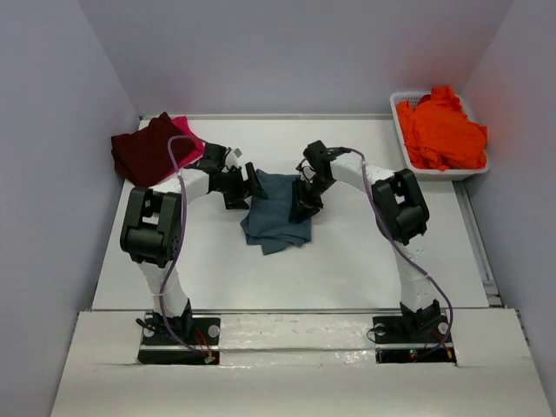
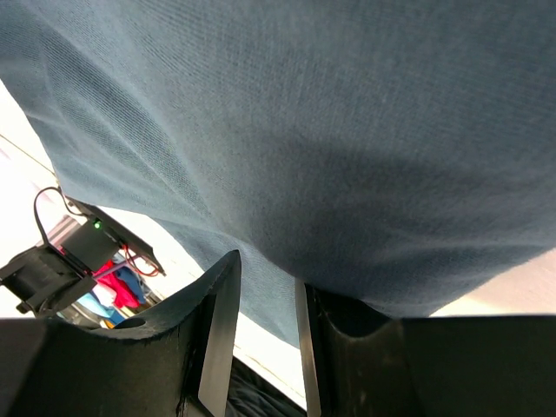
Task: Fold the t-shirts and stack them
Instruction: Fold the tshirt, then neatly place the folded tshirt to the corner
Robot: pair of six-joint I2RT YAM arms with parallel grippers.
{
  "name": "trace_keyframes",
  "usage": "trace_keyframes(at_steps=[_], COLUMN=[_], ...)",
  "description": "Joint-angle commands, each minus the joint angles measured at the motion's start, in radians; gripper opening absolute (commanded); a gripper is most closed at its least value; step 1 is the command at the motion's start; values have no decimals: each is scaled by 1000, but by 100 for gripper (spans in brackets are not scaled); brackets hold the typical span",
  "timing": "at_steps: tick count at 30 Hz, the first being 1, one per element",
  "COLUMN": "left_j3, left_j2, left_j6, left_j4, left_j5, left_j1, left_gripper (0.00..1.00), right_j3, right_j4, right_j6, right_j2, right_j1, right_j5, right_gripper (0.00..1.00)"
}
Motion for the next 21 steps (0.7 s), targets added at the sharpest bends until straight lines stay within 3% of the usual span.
trace_keyframes(at_steps=[1, 10, 21], left_j3=[40, 84, 26], left_j2=[39, 65, 125], left_j6=[-2, 39, 7], left_j4=[23, -56, -4], left_j5=[22, -42, 85], left_j1=[25, 65, 65], left_gripper=[89, 89, 89], right_j3=[-14, -16, -19], right_j4=[30, 28, 40], right_j6=[-29, -35, -33], right_j2=[1, -1, 6], right_j1=[0, 0, 0], right_j5=[22, 14, 7], right_gripper=[38, 37, 37])
